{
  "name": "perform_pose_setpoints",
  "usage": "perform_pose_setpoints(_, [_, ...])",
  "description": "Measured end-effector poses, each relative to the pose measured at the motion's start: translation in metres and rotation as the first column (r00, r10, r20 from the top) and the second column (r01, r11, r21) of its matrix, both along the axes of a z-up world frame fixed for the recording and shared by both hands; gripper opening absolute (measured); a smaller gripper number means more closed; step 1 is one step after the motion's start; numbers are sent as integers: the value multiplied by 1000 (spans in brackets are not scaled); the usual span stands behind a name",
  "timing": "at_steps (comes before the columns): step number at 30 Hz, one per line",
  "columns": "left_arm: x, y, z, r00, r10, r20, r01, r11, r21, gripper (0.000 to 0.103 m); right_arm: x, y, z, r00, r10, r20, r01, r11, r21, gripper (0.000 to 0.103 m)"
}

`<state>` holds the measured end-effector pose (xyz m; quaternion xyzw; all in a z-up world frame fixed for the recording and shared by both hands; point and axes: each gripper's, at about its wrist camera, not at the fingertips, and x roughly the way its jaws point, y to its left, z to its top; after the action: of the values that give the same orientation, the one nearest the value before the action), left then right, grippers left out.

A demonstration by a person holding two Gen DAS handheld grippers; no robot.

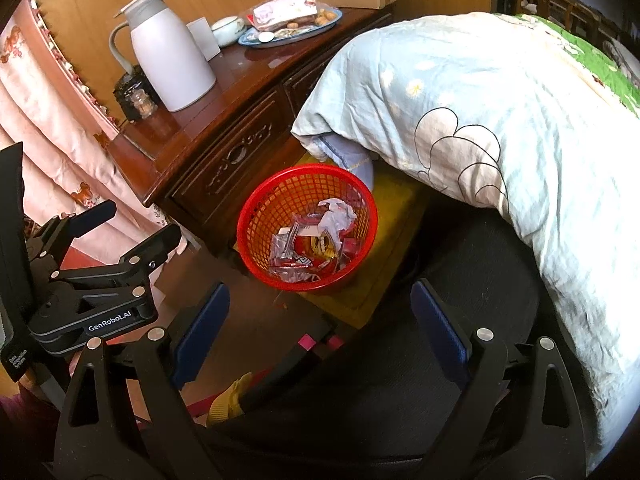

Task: Collect trash

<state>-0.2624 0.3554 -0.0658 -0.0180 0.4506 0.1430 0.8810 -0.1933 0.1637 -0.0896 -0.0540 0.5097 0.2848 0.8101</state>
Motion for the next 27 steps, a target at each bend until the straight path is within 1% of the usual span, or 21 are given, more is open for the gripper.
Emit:
perform_pose_setpoints(12, [3, 5, -5, 1000, -1, -23, 0, 999, -33, 97, 0, -1, -2, 1000, -6, -12, 6, 1000, -2, 89])
perform_pose_setpoints(18, [1, 3, -3, 1000, -4, -5, 4, 1000, -25, 97, 0, -2, -3, 1000, -6, -13, 6, 1000, -2, 89])
perform_pose_setpoints(27, [1, 2, -2, 1000, -11, -6, 10, 1000, -25, 97, -1, -2, -3, 1000, -5, -12, 5, 1000, -2, 89])
